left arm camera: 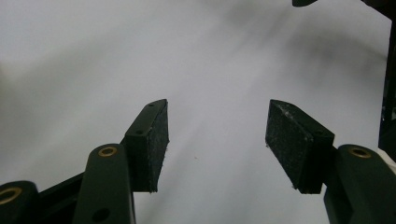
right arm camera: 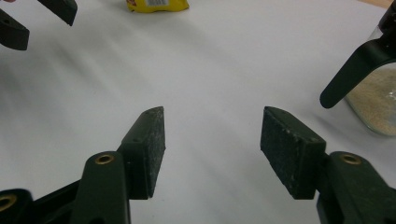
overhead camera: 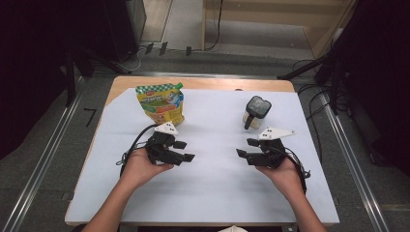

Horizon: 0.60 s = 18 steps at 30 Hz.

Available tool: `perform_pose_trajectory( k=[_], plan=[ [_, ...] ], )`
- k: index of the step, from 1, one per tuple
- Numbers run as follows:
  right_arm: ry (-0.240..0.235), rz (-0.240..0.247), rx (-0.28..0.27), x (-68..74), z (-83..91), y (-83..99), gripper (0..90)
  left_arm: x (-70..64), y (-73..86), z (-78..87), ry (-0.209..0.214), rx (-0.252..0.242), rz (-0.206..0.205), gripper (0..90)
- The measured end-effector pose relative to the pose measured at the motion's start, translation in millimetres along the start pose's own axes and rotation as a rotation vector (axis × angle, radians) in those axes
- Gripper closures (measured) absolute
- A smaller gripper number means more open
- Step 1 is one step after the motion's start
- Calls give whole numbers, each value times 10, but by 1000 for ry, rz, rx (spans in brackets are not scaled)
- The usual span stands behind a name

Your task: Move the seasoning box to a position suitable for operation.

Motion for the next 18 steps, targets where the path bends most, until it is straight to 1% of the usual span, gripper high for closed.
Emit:
perform_pose_trajectory(
  k=[3,4,5,6,8,11,13,18],
  plan=[
    [5,-2,-1,-15,8,4,419,-6,-9,1,-7,-2,-3,404],
    [5,-2,-1,-15,8,4,419,-9,-14,-1,-10,-2,-12,404],
    [7,0,3,-18,15,12,422,-11,-19,-4,-14,6,-19,422],
    [9,2,2,-18,19,13,423,-11,-19,-8,-14,10,-21,430],
    [9,0,2,-21,29,13,432,-12,-17,-17,-3,14,-20,441],
    [-1,-5,1,-30,42,8,452,-14,-14,-21,-10,18,-24,440],
    [8,-6,10,-39,48,8,468,-13,-14,-16,-11,19,-35,435],
    [10,-9,5,-54,54,8,480,-13,-23,-12,-12,19,-40,421]
  ],
)
Point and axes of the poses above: each handheld gripper's, and its own axes: z roughly backward along the jaws, y roughly out of its underside, x roughly to its left, the point moved 4 cm from there along -z, roughly forward along the jaws, and after that the axes turned 9 degrees about x, right-handed, at the moved point
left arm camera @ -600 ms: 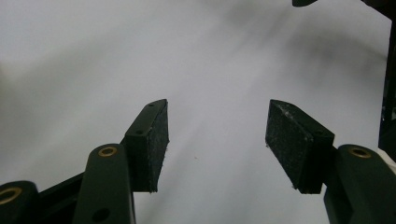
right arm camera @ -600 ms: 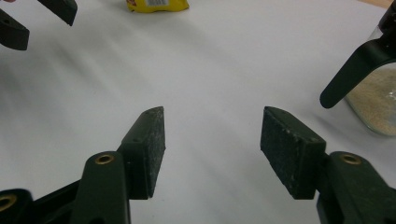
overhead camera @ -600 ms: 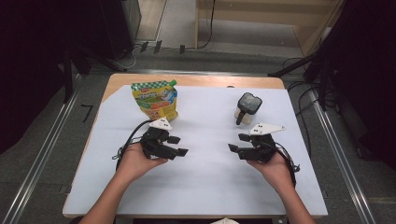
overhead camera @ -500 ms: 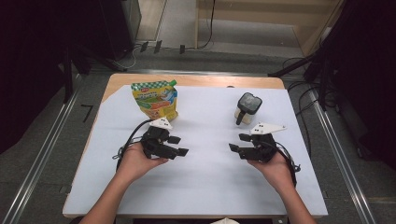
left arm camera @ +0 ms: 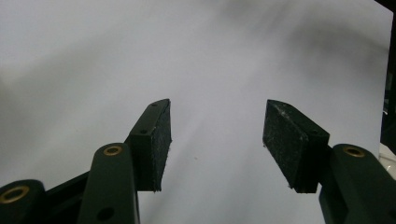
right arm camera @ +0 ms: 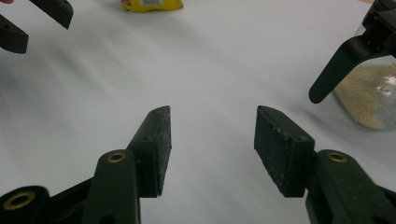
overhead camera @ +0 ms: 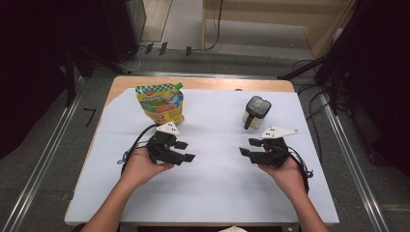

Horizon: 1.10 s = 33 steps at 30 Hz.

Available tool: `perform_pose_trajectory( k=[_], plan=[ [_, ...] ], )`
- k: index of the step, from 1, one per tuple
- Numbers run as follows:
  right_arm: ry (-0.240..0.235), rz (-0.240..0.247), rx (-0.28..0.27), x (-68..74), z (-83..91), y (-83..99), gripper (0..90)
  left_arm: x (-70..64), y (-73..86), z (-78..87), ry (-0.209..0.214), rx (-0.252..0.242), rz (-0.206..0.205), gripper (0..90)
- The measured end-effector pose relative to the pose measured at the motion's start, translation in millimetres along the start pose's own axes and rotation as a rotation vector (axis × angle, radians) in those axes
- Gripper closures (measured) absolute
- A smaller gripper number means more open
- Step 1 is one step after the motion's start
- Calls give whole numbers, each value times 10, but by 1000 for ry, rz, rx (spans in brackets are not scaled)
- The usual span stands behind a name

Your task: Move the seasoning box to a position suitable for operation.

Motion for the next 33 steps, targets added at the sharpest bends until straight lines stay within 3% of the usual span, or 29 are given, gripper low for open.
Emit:
perform_pose_trajectory(
  k=[11,17,19,24,26,30,33],
  plan=[
    [-8,-16,-2,-58,52,-8,567,-5,-10,5,-11,3,-9,401],
    [3,-28,-9,-135,89,-37,685,-7,-19,28,-15,3,-19,400],
    [15,-38,-12,-195,111,-57,779,-16,-24,34,-16,-4,-20,399],
    [12,-59,-28,-301,129,-86,900,-14,-23,37,-18,-3,-23,401],
    [25,-72,-43,-336,120,-101,900,-8,-17,42,-14,-3,-27,402],
    [55,-70,-18,-402,62,-132,900,-3,-16,43,-16,-6,-26,406],
    [73,-97,8,-560,-33,-187,900,-6,-15,50,-18,-3,-29,407]
  ],
)
Point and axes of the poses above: each handheld gripper's, and its own axes: z roughly backward along the jaws, y roughly out of its underside, x roughly to its left, the point moved 4 cm from there along -z, roughly forward along the jaws, and after that the axes turned 9 degrees about x, right-handed, at the moved point
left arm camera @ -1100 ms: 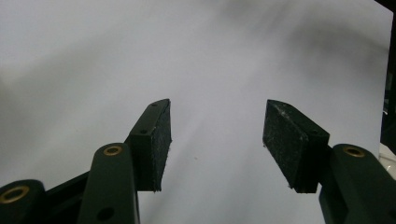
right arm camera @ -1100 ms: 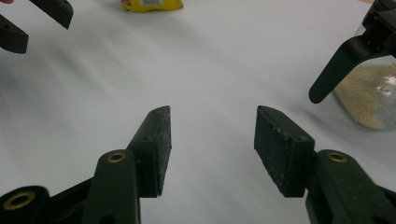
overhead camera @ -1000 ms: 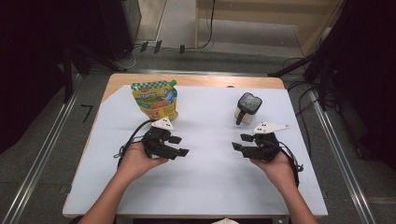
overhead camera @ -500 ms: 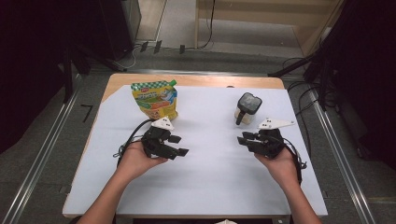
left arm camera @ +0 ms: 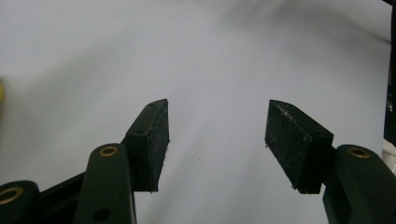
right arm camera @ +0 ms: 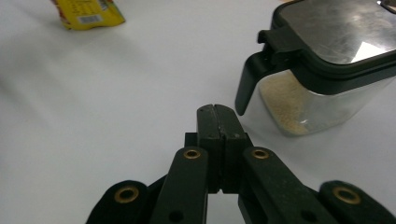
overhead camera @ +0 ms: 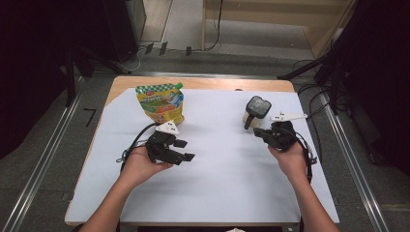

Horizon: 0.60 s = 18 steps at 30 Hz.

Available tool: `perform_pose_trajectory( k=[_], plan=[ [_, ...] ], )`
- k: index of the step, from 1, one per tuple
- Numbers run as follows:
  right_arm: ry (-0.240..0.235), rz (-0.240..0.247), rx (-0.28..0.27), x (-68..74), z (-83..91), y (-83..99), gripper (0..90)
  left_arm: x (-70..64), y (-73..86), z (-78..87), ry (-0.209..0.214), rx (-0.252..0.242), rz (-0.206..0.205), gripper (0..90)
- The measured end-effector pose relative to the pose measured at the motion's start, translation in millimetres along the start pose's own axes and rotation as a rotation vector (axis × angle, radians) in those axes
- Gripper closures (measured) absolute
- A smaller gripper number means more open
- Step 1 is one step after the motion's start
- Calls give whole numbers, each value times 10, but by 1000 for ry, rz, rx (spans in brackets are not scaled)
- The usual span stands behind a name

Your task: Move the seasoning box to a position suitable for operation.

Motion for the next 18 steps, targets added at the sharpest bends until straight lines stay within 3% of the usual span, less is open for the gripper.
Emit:
perform_pose_trajectory(
  k=[10,18],
  plan=[
    [42,-39,23,-222,-265,-60,900,-10,14,-9,-6,-6,-5,414],
    [72,-42,33,-251,-414,-83,900,-27,75,13,-15,-6,9,416]
  ],
)
Point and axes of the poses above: each handheld gripper's, and its own axes: z roughly backward along the jaws, y roughly out of its underside, x roughly to its left, the point moved 4 cm from there along -z, roughly forward along the jaws, and after that the axes turned 9 degrees about x, right-handed, at the moved point
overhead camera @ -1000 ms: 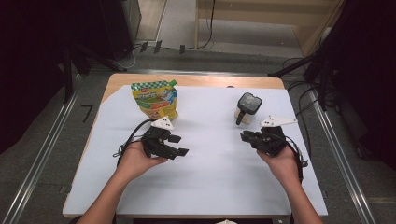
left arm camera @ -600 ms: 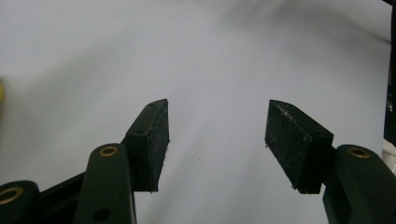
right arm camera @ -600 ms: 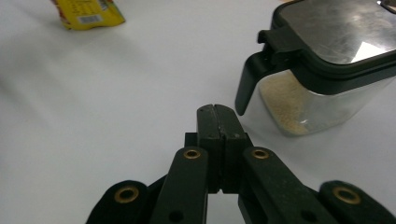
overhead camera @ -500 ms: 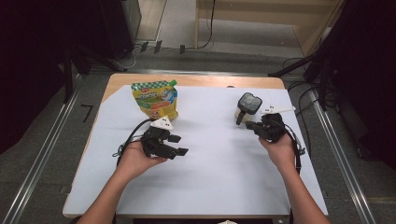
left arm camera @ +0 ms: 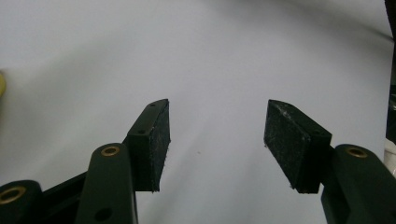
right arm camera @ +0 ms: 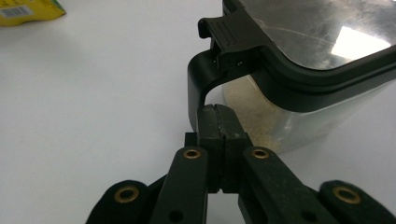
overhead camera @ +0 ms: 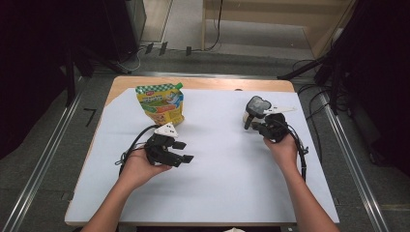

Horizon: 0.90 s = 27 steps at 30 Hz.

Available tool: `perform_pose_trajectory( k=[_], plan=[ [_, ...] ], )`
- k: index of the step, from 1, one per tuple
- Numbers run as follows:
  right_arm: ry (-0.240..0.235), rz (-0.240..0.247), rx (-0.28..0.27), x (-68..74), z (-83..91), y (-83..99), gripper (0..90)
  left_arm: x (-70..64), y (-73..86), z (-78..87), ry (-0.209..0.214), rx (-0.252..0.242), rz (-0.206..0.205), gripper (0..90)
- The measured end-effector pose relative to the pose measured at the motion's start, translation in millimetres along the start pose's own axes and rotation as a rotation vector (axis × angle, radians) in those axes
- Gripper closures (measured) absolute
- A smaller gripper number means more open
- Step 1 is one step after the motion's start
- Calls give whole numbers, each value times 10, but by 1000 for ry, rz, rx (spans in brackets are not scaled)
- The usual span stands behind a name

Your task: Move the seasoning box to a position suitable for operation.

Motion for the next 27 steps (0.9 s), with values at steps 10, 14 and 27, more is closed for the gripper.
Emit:
perform_pose_trajectory(
  k=[10,14,27],
  plan=[
    [0,1,-2,48,-67,-67,900,20,81,46,-13,-2,20,418],
    [-5,5,-10,98,-113,-104,900,32,111,66,-18,-6,31,418],
    [-26,1,-23,170,-163,-175,900,48,162,99,-20,-8,47,418]
  ],
)
Point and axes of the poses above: each handheld gripper's, and its own axes: z roughly backward along the jaws, y roughly out of its underside, x roughly to its left, the point moved 4 cm from there along -z, roughly forward along the jaws, and after that the axes turned 9 degrees about x, right-handed, at the moved point
